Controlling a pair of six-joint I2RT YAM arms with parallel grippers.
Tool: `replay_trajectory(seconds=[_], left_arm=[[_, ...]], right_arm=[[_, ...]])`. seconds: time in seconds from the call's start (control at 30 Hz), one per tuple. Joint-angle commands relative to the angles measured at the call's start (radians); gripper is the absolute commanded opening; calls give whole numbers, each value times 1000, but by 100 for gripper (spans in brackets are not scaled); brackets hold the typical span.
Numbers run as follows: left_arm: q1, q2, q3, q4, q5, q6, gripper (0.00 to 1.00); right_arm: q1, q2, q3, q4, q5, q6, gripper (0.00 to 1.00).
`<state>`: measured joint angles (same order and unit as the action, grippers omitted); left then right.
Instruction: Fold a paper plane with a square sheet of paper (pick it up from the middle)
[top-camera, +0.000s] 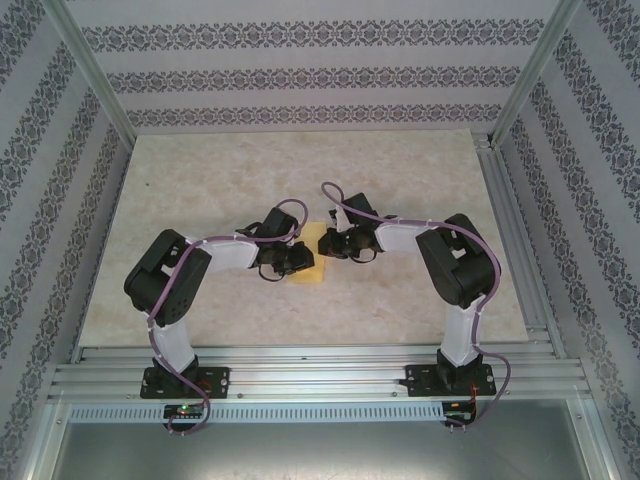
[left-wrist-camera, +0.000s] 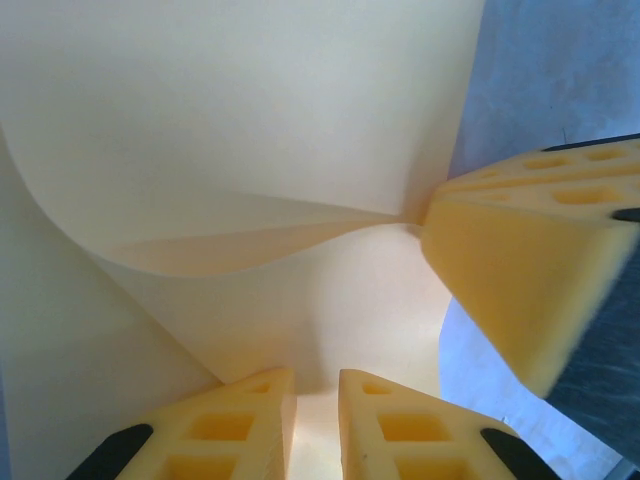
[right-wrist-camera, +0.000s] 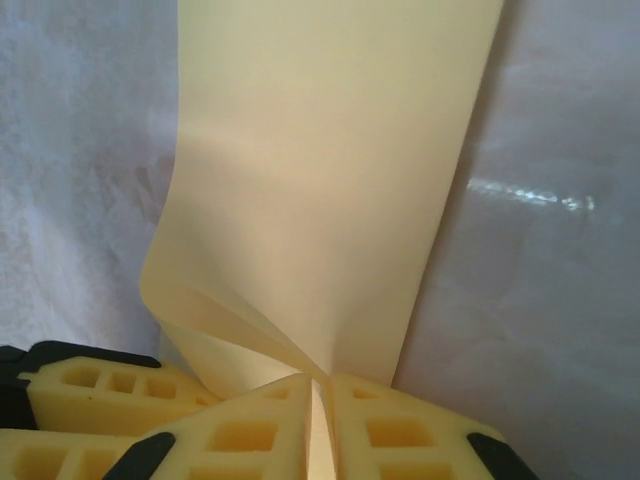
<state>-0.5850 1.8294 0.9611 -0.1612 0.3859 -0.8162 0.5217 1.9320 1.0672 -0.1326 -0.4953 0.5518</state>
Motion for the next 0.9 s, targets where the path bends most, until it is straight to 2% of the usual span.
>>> replay_trajectory(seconds=[0.0,0.13,0.3,0.6,0.87], left_arm=[[-16,33,22,-102,-76,20,21],[-23,38,25,-121,-99,11,20],[-27,36,23,-124,-113,-5,18],[-29,25,-2,-99,-129,-39,16],[-29,21,-18,-83,-131,-57,15]], right_arm=[[0,-96,15,-22,60,44,19],[11,-193,-20,-52,143,76,21],[54,-241,-70,-61,164,128,15],[147,-228,-179,75,95,290,11],[179,-182,-195,59,116,304,8]])
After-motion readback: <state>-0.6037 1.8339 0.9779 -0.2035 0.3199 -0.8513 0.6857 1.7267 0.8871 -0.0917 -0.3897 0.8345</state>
